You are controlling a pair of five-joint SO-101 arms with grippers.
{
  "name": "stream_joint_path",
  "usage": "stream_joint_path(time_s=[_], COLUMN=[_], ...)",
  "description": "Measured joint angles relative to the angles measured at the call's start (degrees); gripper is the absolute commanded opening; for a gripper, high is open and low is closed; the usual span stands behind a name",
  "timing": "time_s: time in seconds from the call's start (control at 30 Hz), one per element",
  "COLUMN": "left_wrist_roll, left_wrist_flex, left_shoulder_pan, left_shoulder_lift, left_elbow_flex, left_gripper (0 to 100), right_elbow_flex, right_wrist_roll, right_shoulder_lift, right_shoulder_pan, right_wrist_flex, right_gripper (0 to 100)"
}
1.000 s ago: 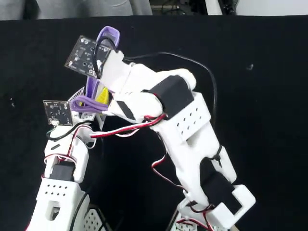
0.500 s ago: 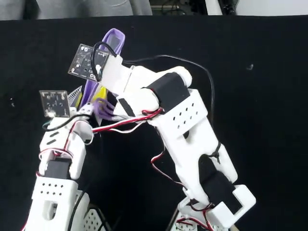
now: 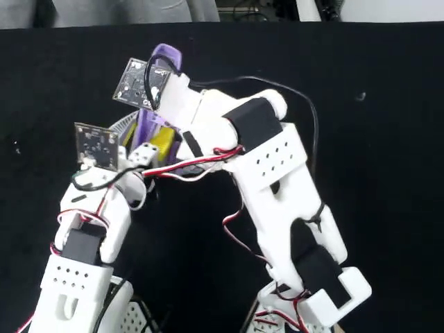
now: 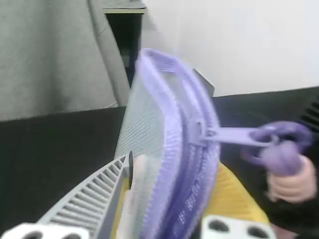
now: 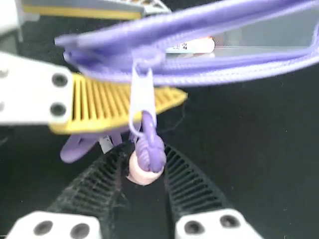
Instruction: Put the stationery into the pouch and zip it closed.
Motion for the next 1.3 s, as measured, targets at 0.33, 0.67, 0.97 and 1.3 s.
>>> stream_joint_path(time_s=[0.33, 0.67, 0.97, 1.3], left_wrist_roll=[-0.4, -0.4, -1.1, -11.2], left_wrist_flex=[-4.1, -4.4, -5.2, -5.7], left_shoulder_pan=[1.3, 2.0, 2.0, 8.6], left_shoulder_lift=[0.4, -0.2, -0.4, -0.5], left_elbow_flex=[0.0, 1.6, 3.1, 7.3], left_gripper=[20, 3, 3, 3], right_elbow_flex=[0.0, 0.0, 0.0, -3.2], right_wrist_roll=[0.0, 0.0, -4.3, -10.8], right_shoulder_lift=[0.0, 0.0, 0.0, 0.0], right_shoulder_pan=[0.2, 1.5, 2.1, 8.2], right_wrist_flex=[0.0, 0.0, -5.0, -12.0], right_gripper=[1.1, 1.1, 1.1, 1.1])
